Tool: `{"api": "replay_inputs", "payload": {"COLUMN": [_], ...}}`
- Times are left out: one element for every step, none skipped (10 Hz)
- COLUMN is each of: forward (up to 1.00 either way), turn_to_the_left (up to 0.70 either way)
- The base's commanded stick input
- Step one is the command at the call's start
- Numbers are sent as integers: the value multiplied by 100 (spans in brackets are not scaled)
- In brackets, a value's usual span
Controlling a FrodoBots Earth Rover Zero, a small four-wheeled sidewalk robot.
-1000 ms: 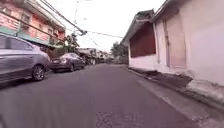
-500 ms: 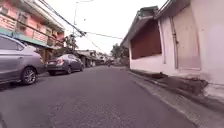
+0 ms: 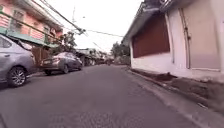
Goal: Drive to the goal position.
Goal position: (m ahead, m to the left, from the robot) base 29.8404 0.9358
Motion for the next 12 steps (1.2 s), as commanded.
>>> {"api": "replay_inputs", "payload": {"forward": [100,100,100,100,100,100,100,100,100,100,100,100], "turn_to_the_left": [0,0,0,0,0,0,0,0,0,0,0,0]}}
